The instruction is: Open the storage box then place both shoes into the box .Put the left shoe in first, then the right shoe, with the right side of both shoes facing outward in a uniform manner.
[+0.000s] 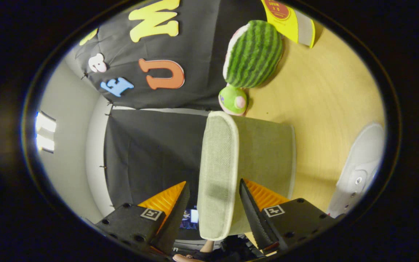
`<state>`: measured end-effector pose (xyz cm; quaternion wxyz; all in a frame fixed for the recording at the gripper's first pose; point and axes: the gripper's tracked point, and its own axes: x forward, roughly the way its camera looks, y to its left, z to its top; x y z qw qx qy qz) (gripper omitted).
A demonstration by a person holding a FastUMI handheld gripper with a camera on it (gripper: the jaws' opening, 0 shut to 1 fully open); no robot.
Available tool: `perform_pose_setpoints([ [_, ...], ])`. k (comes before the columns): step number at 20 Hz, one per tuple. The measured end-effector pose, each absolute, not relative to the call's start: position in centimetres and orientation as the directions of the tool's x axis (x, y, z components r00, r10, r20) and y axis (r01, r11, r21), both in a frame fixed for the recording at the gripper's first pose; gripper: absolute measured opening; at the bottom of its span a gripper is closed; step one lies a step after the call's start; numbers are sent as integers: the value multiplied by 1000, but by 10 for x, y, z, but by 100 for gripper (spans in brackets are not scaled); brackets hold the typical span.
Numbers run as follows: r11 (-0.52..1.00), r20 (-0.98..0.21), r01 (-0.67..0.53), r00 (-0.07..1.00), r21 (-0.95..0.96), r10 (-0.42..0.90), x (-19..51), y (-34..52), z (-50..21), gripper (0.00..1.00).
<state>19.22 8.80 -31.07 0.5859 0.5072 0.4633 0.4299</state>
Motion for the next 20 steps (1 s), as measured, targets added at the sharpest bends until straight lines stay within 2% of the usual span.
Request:
perform_pose_setpoints([
  [3,98,-94,-8,192,995,977,203,89,-317,71],
  [5,88,-90,20,201,996,976,210,85,-322,47],
  [7,80,-77,-1,215,997,974,207,79,-316,22],
  [10,83,-67,-59,232,995,971,207,79,-296,6],
  [20,159,-113,-159,264,974,958,191,114,-209,5],
])
